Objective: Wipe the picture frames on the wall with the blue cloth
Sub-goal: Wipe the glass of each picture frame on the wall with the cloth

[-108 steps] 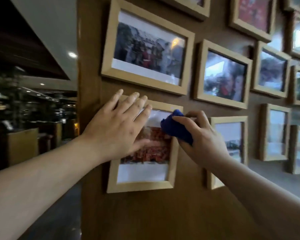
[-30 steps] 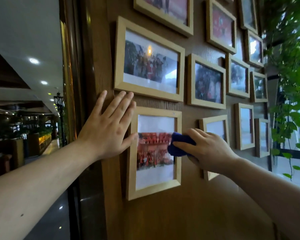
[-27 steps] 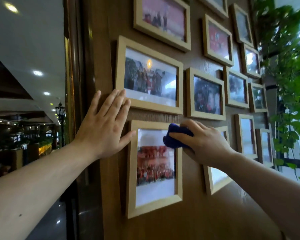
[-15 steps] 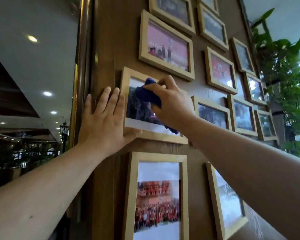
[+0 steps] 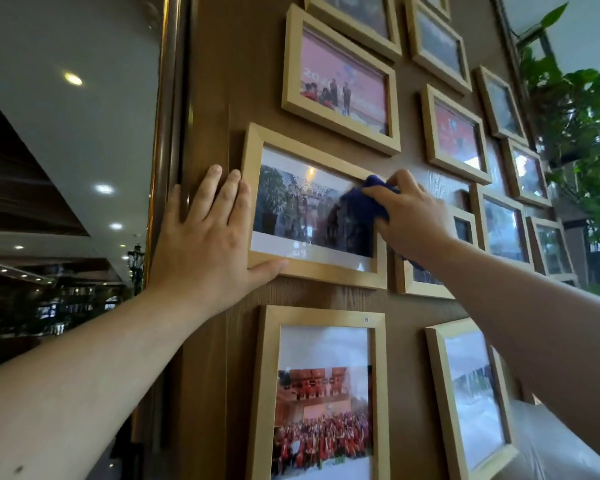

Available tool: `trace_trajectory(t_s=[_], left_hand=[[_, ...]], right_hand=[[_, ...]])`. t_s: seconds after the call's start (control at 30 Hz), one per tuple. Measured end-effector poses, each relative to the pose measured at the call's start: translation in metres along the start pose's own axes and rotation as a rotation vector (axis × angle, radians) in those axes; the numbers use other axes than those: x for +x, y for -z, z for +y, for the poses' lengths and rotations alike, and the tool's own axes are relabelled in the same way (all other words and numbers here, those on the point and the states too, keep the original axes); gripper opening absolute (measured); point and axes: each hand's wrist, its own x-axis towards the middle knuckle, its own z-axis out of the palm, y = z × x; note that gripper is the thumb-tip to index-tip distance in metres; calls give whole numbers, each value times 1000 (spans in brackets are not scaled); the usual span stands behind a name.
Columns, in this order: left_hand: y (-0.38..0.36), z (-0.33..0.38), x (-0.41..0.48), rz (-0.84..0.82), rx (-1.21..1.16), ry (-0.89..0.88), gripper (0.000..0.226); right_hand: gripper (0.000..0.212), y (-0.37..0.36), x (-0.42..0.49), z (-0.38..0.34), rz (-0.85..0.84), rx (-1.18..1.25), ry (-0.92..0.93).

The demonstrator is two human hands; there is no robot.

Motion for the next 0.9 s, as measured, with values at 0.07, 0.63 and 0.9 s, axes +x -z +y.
trace_trajectory(t_s=[0.07,0.63,0.9], left_hand=[[1,0,-1,-4,9,1,106],[0,0,-1,-20,11,18,106],[2,-1,0,-15,17,1,104]], right_hand=[[47,1,2,-11,10,30,-3],[48,18,-27,-9,-118,-15,253],[49,35,-2,-102,25,165,575]])
